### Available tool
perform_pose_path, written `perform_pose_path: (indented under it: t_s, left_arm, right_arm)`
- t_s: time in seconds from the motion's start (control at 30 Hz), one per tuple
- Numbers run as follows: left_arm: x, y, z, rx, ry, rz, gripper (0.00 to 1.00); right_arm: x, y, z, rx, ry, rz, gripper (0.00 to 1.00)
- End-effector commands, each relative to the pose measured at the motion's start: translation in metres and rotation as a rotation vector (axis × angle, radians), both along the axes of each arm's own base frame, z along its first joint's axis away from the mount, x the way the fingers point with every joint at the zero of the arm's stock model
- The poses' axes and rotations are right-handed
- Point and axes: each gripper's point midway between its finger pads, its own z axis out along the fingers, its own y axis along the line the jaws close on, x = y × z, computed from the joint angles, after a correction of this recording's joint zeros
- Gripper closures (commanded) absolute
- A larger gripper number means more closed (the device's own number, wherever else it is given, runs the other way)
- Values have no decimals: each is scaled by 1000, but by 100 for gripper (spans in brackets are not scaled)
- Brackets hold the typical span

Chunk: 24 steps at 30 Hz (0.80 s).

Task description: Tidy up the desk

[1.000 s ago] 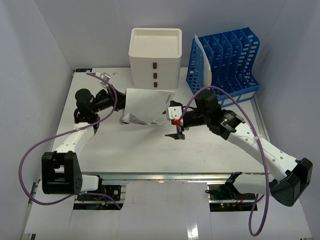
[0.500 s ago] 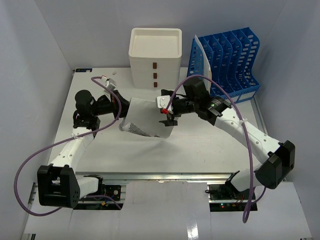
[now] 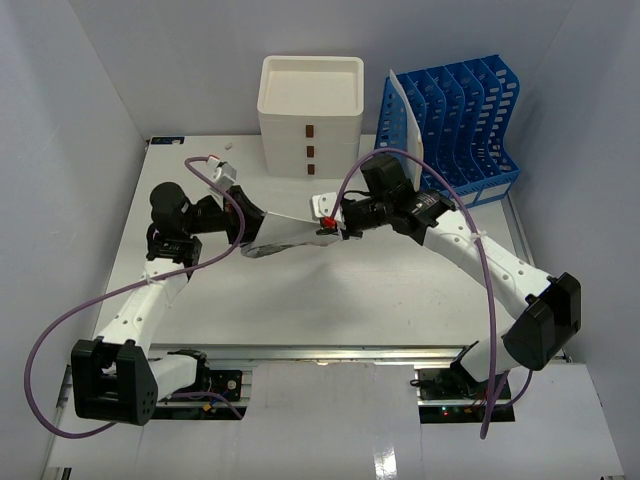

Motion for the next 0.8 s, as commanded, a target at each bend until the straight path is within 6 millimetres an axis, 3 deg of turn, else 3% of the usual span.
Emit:
perform_pose_path:
  t_s: [0.0, 0.1, 0.23, 0.3, 0.43, 0.5, 0.63, 0.77]
  left_arm:
    - [11, 2, 31, -26, -118, 65, 84]
    - [16, 3, 36, -20, -121, 109, 61]
    - [41, 18, 46, 8, -193, 338, 14]
    - [47, 30, 55, 18, -251, 458, 2]
    - [62, 55, 60, 9, -221, 683, 2]
    - [51, 55, 51, -37, -155, 688, 2]
    - [22, 43, 12, -183, -10, 602, 2]
    - [6, 34, -25, -246, 133, 522, 2]
  right_arm:
    - [-20, -7, 9, 14, 42, 57, 92]
    - [-17, -19, 15, 38, 72, 29, 92]
    - [3, -46, 23, 74, 114, -72, 92]
    - [12, -62, 26, 90, 129, -123, 92]
    - [15, -89, 29, 128, 155, -182, 92]
    - [14, -104, 28, 147, 159, -215, 92]
    - [22, -132, 35, 194, 124, -324, 92]
    - [41, -167, 47, 257, 96, -478, 92]
